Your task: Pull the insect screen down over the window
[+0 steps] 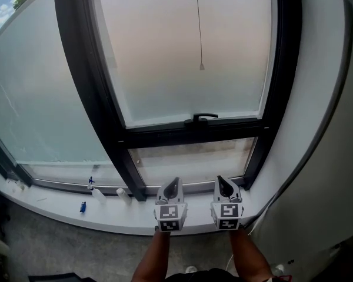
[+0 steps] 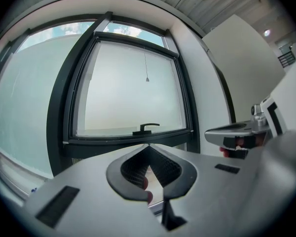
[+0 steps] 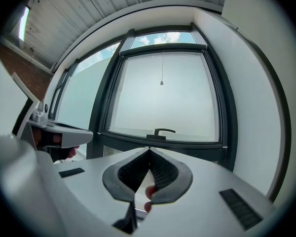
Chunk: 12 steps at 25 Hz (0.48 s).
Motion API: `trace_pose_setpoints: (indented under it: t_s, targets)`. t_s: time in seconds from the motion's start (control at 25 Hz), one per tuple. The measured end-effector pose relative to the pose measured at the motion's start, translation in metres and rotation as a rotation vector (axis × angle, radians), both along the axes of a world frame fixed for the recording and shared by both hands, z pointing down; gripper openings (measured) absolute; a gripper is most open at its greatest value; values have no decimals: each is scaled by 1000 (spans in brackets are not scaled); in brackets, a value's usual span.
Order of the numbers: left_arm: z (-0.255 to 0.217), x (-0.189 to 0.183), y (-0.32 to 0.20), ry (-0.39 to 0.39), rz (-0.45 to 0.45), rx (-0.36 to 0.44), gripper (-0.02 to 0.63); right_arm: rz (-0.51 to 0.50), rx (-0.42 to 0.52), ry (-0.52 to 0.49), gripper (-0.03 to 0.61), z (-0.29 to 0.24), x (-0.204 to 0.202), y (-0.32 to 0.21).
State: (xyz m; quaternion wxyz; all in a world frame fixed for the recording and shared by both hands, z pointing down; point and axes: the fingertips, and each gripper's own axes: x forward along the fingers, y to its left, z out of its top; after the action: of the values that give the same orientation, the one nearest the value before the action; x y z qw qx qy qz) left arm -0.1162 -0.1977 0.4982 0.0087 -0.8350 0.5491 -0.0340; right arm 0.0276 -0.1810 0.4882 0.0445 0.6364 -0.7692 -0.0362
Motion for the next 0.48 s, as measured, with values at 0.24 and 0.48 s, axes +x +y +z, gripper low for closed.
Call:
trace_pose_setpoints:
  t_s: [0.24,0.48]
  targets:
    - [2,0,-12,13,18,-3,2,2,4,19,3,2,-3,-11]
    - [-6,7,-32,16,19,13,3,5,6,11,3,0,-1,-32]
